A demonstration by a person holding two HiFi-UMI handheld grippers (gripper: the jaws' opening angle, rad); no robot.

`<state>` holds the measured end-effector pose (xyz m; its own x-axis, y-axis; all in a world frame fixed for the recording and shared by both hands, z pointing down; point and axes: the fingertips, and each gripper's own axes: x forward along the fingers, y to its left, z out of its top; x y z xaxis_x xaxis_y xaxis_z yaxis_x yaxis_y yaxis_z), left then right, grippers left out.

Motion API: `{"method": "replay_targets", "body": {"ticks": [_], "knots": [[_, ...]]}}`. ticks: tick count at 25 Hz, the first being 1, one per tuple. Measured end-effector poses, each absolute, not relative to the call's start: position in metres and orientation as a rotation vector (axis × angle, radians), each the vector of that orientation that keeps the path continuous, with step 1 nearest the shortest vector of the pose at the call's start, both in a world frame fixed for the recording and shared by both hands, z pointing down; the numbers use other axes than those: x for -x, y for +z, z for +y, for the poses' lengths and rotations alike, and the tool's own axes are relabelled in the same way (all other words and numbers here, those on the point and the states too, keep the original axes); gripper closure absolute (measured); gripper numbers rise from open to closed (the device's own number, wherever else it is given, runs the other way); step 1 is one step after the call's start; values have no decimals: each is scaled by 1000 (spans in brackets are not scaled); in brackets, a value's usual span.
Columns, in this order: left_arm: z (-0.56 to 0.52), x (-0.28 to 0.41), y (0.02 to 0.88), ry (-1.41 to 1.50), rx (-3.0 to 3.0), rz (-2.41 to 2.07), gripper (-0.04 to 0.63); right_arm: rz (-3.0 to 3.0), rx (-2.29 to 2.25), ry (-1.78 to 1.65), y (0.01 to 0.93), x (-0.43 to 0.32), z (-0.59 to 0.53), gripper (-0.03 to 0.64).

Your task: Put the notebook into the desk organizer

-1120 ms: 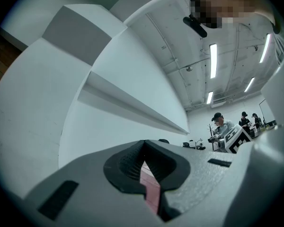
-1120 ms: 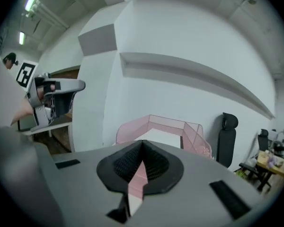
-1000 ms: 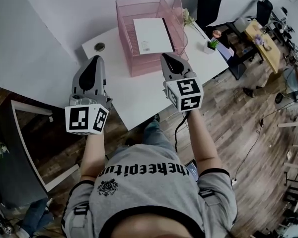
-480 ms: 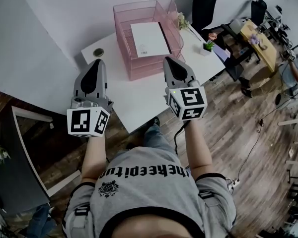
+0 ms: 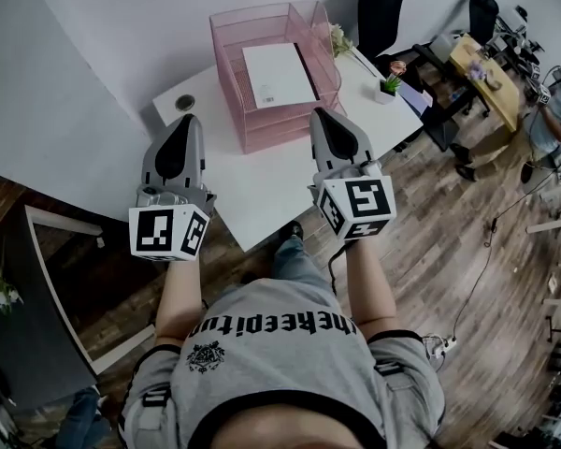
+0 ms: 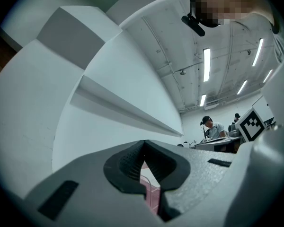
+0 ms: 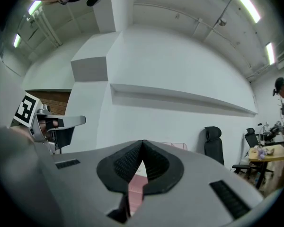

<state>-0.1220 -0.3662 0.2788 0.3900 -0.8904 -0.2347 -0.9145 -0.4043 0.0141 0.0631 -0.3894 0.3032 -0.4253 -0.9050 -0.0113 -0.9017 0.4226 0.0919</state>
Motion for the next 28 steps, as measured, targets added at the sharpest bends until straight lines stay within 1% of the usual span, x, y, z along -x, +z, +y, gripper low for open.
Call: {"method": "replay_targets", "body": {"ticks": [8,28], "knots": [[-361,116,277,308,2532,1619,592,-2627,-1735,-190,288,-70,-374,615],[-348,117,277,302,2537,1603,592,-2640,-1836,-186,286,-75,-353,615]]}}
